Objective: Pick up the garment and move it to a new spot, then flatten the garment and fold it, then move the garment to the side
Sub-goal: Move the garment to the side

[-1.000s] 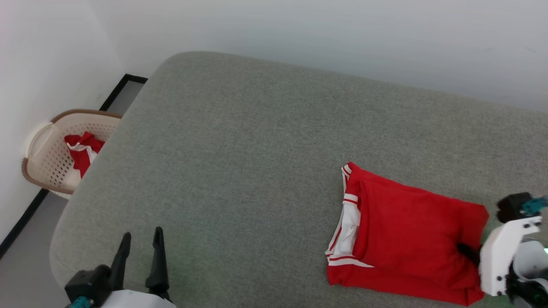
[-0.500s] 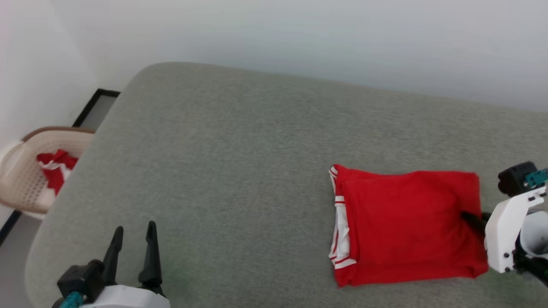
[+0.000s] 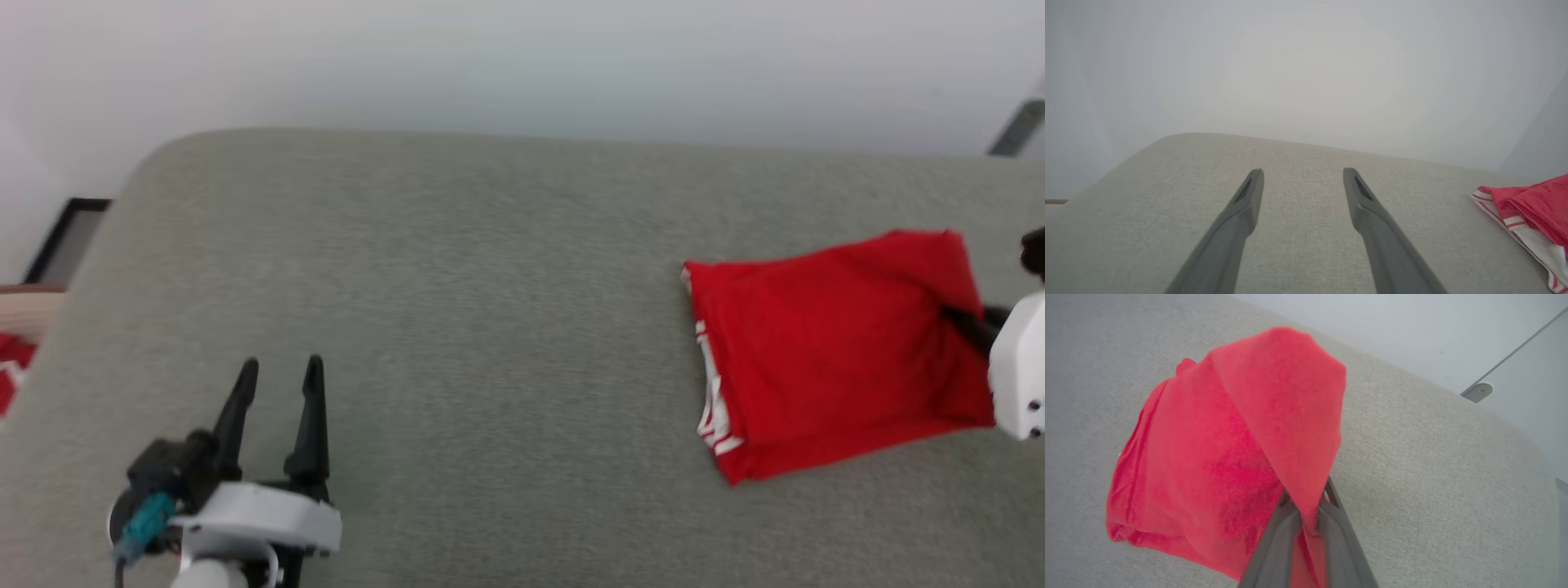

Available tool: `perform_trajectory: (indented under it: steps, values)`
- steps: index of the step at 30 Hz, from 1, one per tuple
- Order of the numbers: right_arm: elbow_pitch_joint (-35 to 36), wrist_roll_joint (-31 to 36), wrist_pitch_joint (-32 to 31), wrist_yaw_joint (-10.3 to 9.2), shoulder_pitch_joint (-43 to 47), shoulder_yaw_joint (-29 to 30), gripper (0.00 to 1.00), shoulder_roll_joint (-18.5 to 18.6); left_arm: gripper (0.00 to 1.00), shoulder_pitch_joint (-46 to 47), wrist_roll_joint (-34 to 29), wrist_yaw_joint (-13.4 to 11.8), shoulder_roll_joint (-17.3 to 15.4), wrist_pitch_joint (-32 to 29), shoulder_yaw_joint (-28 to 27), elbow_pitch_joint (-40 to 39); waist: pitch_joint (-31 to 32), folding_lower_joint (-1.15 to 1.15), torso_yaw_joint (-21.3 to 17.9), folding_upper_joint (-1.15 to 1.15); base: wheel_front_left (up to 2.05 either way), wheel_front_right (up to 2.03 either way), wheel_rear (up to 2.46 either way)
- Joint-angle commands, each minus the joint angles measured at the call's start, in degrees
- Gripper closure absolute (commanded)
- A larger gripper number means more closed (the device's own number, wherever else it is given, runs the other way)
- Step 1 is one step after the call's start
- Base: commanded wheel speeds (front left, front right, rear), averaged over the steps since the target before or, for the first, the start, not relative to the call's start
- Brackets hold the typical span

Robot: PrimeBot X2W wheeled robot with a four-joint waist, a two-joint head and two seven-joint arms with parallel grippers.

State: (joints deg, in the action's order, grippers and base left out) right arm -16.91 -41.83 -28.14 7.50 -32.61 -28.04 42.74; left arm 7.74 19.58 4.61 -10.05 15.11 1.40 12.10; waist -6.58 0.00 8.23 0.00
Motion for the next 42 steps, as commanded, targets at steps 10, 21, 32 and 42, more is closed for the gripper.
perform_trajectory:
  steps: [10,21,32,42]
  values:
    - [-0.22,0.6,2.05,-0.04,-7.25,-2.12,1.0,3.02,0.0,6.98,-1.59,1.43,-1.16,-0.03,1.52,0.41,-7.28,0.0,-10.58,0.0,0.0,0.0,0.0]
    - [-1.41,1.88,5.01,-0.04,-14.45,-5.12,1.0,4.9,0.0,12.53,-2.48,2.27,-4.07,-0.02,2.87,0.22,-13.09,0.0,-19.32,0.0,0.0,0.0,0.0]
    - [-6.79,4.78,10.44,-0.05,-21.25,-8.12,1.0,9.29,0.0,18.36,-2.9,2.54,-5.73,-0.78,6.19,0.24,-18.54,0.0,-22.29,0.0,0.0,0.0,0.0]
    - [-18.31,11.76,16.04,-0.05,-26.51,-10.07,1.0,11.45,0.0,21.51,-2.62,2.75,-6.42,-1.44,8.67,-0.34,-22.91,0.0,-19.98,0.0,0.0,0.0,0.0]
